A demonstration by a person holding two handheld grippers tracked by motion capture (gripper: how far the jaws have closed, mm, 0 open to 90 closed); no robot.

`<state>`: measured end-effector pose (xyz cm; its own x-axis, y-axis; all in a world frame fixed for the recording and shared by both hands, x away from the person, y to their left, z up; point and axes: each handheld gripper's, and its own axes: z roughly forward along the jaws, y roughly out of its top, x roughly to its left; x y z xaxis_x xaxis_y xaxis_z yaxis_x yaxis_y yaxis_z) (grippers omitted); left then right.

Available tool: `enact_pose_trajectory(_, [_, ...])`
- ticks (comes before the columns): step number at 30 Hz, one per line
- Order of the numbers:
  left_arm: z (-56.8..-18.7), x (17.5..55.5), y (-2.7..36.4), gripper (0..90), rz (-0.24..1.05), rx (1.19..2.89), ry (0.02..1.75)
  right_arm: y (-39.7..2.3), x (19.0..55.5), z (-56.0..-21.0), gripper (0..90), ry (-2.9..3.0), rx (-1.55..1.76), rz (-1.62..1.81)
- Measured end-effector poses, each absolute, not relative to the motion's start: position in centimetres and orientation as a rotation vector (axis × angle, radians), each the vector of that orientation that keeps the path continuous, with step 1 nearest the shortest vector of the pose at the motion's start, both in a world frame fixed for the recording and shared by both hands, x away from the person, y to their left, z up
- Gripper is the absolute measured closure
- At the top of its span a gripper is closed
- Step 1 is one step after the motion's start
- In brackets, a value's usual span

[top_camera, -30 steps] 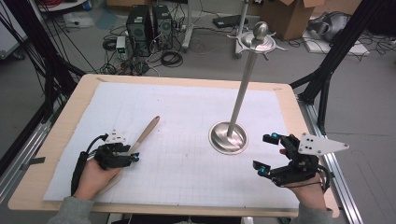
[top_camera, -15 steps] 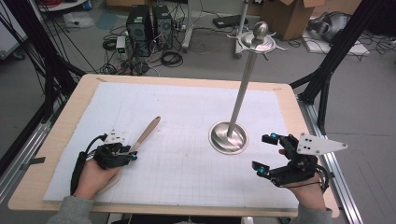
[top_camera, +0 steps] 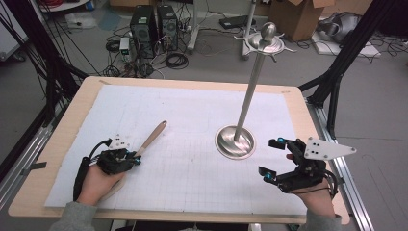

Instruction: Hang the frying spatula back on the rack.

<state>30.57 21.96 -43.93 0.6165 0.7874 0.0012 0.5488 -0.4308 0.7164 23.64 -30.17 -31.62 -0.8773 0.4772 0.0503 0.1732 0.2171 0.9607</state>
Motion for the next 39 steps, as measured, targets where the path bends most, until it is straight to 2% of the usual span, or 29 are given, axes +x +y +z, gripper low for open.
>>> enact_pose_trajectory(26, [-44.1, 30.5, 22.3, 77.9, 0.441, 2.125, 1.011, -30.3, 23.6, -31.5, 9.7, 2.231, 0.614, 1.717])
enact_pose_trajectory(39, [-41.9, 30.0, 23.2, 77.9, 0.415, 2.040, 0.971, -30.3, 23.7, -31.6, 9.7, 2.235, 0.616, 1.713])
